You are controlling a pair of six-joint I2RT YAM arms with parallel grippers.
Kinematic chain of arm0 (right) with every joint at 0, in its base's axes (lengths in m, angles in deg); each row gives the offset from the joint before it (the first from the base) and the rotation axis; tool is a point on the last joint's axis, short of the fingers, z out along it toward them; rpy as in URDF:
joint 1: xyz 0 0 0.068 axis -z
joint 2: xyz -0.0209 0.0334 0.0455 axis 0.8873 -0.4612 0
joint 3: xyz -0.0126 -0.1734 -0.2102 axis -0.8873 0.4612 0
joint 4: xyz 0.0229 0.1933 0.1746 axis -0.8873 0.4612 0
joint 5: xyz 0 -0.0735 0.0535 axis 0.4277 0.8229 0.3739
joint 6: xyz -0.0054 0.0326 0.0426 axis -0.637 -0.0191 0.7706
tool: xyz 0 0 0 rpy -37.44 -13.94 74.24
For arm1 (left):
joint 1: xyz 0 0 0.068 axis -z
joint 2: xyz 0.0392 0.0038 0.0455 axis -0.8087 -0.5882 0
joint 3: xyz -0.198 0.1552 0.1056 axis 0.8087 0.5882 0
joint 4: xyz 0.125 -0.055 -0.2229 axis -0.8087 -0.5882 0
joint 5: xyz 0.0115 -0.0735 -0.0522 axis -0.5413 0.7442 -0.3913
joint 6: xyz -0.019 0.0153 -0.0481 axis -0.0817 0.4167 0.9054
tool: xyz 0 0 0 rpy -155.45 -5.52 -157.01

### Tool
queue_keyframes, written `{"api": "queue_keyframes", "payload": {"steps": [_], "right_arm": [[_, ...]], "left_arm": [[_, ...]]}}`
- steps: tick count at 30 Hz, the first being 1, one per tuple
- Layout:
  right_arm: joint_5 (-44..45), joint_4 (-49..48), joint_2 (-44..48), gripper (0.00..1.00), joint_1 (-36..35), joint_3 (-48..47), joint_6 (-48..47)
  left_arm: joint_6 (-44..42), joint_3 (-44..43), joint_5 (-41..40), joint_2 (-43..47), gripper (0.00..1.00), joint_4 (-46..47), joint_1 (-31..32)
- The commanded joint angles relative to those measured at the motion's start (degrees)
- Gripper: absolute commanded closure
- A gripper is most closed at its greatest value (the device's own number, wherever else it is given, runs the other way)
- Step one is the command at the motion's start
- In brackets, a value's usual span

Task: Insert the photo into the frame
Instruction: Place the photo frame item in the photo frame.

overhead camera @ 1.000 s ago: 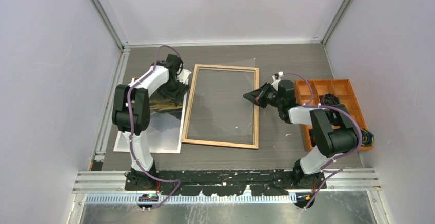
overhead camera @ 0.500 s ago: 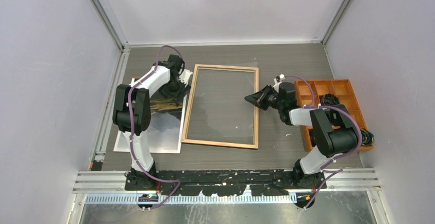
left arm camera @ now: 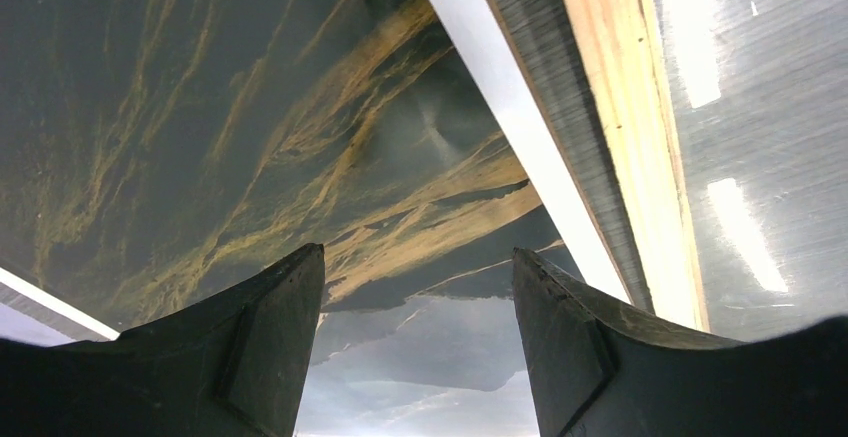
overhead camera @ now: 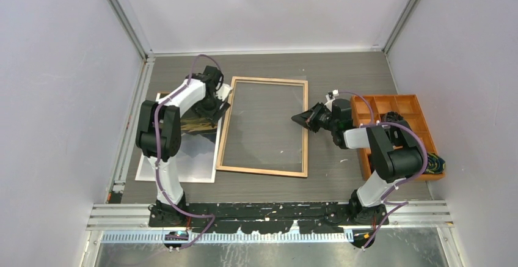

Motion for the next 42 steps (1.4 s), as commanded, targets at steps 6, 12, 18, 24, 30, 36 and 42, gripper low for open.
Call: {"api": "queue_keyframes", "payload": {"steps": [6,12,18,24,30,36,42], "right_arm": [[-1.9,-3.1,-0.3,0.99,1.1,-1.6,-2.0],[-4.0,-3.3,-2.0,0.99,1.4,-3.0,-2.0],[-4.2,-3.5,-2.4,0.99,1.4,-2.7,-1.7],[-4.3,-8.0,-3.3,0.99,1.4,-1.6,2.4],[-5.1,-14.3,-4.3,0.99,1.4,-0.4,7.3],[-4.6,-14.1,-4.9,0.99,1.4,0.4,6.1],[-3.5,-7.8,-4.6,0.99,1.3,-0.3,3.2]], "left_arm": [[-0.7,-1.9,-0.9,-2.0,0.30,1.3,1.6],[-0.7,-1.9,-0.9,-2.5,0.30,1.5,2.2],[-0.6,-2.0,-1.0,-2.8,0.30,1.5,2.9],[-0.5,-0.8,-0.4,-2.2,0.30,2.3,4.0],[-0.5,0.0,1.6,-1.5,0.30,2.4,4.5],[-0.7,0.3,2.8,-1.0,0.31,2.1,4.6],[-0.7,0.8,3.2,-0.3,0.31,2.1,4.6]]}}
